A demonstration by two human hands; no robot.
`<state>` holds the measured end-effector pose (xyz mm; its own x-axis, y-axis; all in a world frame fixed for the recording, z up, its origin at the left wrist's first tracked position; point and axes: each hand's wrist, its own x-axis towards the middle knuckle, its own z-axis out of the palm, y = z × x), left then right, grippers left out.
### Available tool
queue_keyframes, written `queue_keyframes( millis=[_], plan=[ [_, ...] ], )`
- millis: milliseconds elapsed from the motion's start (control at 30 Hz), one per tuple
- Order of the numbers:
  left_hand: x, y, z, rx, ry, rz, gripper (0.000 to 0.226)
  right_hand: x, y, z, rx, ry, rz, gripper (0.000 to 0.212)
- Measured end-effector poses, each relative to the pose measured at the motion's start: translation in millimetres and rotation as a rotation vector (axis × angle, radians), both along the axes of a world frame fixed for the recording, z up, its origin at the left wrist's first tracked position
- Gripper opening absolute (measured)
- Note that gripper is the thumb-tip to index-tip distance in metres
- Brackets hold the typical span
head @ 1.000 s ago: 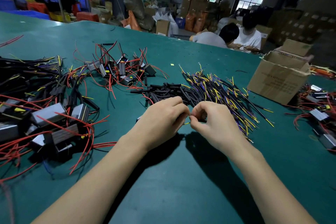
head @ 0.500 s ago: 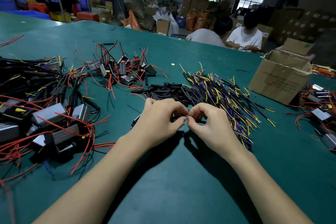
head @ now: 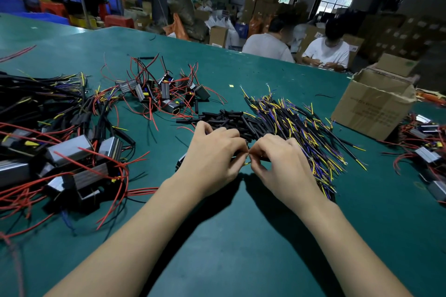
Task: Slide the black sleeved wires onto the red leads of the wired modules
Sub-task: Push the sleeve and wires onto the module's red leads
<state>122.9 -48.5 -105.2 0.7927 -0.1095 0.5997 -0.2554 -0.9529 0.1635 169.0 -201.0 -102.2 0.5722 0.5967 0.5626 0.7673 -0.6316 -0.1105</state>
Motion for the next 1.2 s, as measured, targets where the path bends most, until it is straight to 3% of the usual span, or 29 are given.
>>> queue_keyframes(
  millis=[133, 200, 500, 600, 733, 833, 933, 1033, 1133, 1200],
  plan=[
    [2.5, 1.5, -3.4, -0.145, 0.069, 0.000, 0.014, -2.3, 3.7, 0.4, -0.121, -0.219, -0.014, 0.009],
    [3.6, 2.8, -3.6, -0.223, 0.084, -0.014, 0.012, -1.5, 5.0, -1.3, -0.103, -0.224, -0.023, 0.010],
    [1.6, 3.8, 1.1, 0.037, -0.119, -0.051, 0.007, 5.5, -3.5, -2.4, 0.226, 0.298, 0.059, 0.008],
    [0.8, 3.8, 1.6, 0.051, -0.152, -0.054, 0.009, 6.3, -3.0, -0.9, 0.266, 0.350, 0.073, 0.011],
    [-0.8, 2.0, 2.8, 0.044, -0.136, -0.025, 0.015, 5.3, -3.3, -1.5, 0.203, 0.282, 0.063, 0.008],
    [-1.0, 0.4, 3.3, 0.047, -0.034, 0.000, 0.019, 2.8, -2.6, -3.0, 0.051, 0.066, 0.038, 0.008],
    [-0.6, -1.3, 1.6, -0.113, 0.091, 0.020, 0.016, 2.0, -0.3, -3.6, -0.121, -0.177, 0.011, 0.008],
    [3.3, 1.6, 4.8, -0.487, 0.225, -0.010, 0.014, 0.6, 3.0, -1.6, -0.154, -0.324, -0.019, 0.005],
    [5.0, 12.1, 13.1, -0.784, 0.477, -0.098, 0.014, -4.4, 9.5, -2.2, -0.099, -0.332, -0.049, 0.009],
    [3.4, 16.3, 13.9, -0.755, 0.511, -0.097, 0.015, -7.3, 12.9, -4.7, -0.052, -0.256, -0.046, 0.008]
  ],
)
